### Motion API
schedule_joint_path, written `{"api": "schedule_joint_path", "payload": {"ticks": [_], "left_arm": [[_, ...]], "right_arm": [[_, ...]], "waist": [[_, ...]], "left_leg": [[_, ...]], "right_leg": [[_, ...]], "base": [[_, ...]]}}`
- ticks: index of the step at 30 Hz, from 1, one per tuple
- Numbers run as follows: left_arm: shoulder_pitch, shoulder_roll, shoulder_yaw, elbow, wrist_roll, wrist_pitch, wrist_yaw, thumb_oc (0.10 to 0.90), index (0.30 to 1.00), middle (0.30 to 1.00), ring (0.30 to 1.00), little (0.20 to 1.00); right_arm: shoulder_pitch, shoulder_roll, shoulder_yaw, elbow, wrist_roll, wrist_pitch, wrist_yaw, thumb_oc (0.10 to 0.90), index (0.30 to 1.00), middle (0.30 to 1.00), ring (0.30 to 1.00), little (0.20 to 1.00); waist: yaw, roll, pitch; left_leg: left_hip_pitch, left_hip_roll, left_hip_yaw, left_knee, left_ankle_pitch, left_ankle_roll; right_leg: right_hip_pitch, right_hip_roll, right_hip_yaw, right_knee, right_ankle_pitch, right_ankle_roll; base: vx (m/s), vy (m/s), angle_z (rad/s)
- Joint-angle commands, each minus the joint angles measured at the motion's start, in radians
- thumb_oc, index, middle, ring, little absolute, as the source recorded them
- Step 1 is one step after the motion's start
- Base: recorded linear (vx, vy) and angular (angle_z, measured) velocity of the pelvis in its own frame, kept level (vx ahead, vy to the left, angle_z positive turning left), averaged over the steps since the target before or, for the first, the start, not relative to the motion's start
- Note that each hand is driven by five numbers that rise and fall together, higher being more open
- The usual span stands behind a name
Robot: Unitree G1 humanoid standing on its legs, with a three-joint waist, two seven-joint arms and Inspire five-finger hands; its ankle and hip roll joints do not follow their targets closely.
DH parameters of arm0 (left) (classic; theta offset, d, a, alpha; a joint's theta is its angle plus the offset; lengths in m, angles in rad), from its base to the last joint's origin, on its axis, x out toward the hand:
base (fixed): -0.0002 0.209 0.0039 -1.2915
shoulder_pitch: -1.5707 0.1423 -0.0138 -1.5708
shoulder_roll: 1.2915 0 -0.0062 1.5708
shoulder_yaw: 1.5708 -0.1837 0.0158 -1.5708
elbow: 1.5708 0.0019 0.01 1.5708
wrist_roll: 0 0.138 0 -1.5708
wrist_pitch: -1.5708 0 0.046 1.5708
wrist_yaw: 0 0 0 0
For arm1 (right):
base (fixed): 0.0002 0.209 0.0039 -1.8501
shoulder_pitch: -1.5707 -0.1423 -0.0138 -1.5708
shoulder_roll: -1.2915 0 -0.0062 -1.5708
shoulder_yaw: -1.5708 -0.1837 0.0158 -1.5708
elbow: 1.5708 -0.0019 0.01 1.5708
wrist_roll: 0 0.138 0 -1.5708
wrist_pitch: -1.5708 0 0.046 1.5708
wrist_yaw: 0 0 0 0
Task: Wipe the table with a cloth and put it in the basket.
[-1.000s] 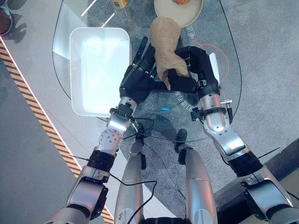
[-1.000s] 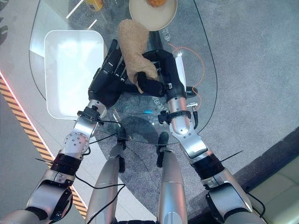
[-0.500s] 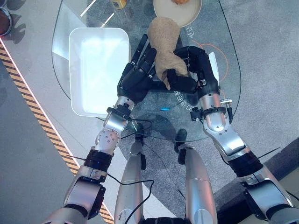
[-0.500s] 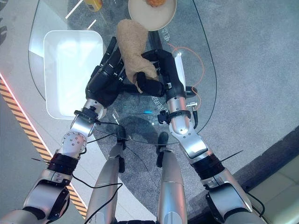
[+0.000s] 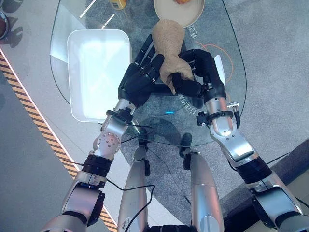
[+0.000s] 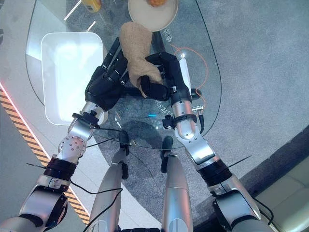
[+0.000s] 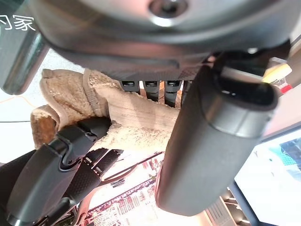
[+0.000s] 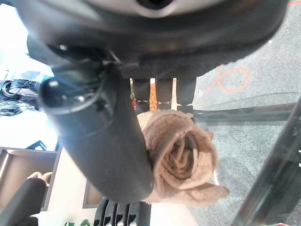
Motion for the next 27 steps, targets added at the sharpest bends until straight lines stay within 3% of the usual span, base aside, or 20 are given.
{"api": "schedule_joint_path", "payload": {"ticks": [1,4,6,7,9,10,27], "left_arm": [[-0.136,-0.027,-0.052,-0.187,0.008,-0.023,-0.184,0.8,0.9,0.9,0.9,0.9],[-0.134,-0.027,-0.051,-0.188,-0.001,-0.029,-0.187,0.8,0.9,0.9,0.9,0.9],[-0.135,-0.028,-0.049,-0.189,-0.001,-0.03,-0.186,0.712,0.825,0.825,0.825,0.812],[-0.14,-0.027,-0.049,-0.191,-0.001,-0.036,-0.184,0.429,0.582,0.582,0.582,0.529],[-0.139,-0.03,-0.046,-0.19,-0.003,-0.041,-0.18,0.256,0.434,0.434,0.434,0.356],[-0.136,-0.03,-0.047,-0.19,-0.008,-0.045,-0.174,0.1,0.3,0.3,0.3,0.2],[-0.138,-0.032,-0.051,-0.17,0.014,-0.024,-0.189,0.1,0.3,0.3,0.3,0.2]], "right_arm": [[-0.135,0.019,-0.018,-0.156,-0.01,-0.046,0.016,0.1,0.3,0.3,0.3,0.2],[-0.138,0.015,-0.014,-0.159,-0.01,-0.038,0.022,0.1,0.3,0.3,0.3,0.2],[-0.14,0.015,-0.014,-0.161,-0.012,-0.032,0.025,0.1,0.3,0.3,0.3,0.2],[-0.145,0.014,-0.013,-0.16,-0.014,-0.032,0.025,0.1,0.3,0.3,0.3,0.2],[-0.149,0.012,-0.012,-0.159,-0.012,-0.029,0.029,0.1,0.3,0.3,0.3,0.2],[-0.148,0.01,-0.01,-0.157,-0.009,-0.028,0.03,0.1,0.3,0.3,0.3,0.2],[-0.154,0.008,-0.005,-0.149,-0.023,-0.02,0.051,0.1,0.3,0.3,0.3,0.2]], "waist": [[0.016,-0.024,-0.027],[0.018,-0.024,-0.027],[0.018,-0.024,-0.027],[0.019,-0.024,-0.027],[0.02,-0.024,-0.027],[0.02,-0.025,-0.027],[0.019,-0.026,-0.027]], "left_leg": [[0.035,-0.051,0.071,0.061,-0.138,0.051],[0.036,-0.051,0.07,0.059,-0.137,0.052],[0.036,-0.051,0.07,0.058,-0.137,0.052],[0.03,-0.05,0.07,0.055,-0.128,0.052],[0.029,-0.05,0.07,0.056,-0.128,0.052],[0.034,-0.051,0.068,0.062,-0.138,0.051],[0.033,-0.056,0.068,0.063,-0.141,0.052]], "right_leg": [[0.058,0.048,0.031,-0.196,0.113,0.058],[0.059,0.048,0.03,-0.197,0.112,0.057],[0.058,0.049,0.029,-0.197,0.113,0.057],[0.053,0.049,0.027,-0.202,0.122,0.057],[0.052,0.048,0.027,-0.201,0.121,0.057],[0.057,0.048,0.027,-0.195,0.113,0.058],[0.056,0.049,0.026,-0.198,0.114,0.059]], "base": [[0.0,0.0,0.0],[0.0,0.0,0.0],[0.0,0.0,0.0],[0.0,0.0,0.0],[0.0,0.0,0.0],[0.0,0.0,0.0],[0.0,0.0,0.0]]}}
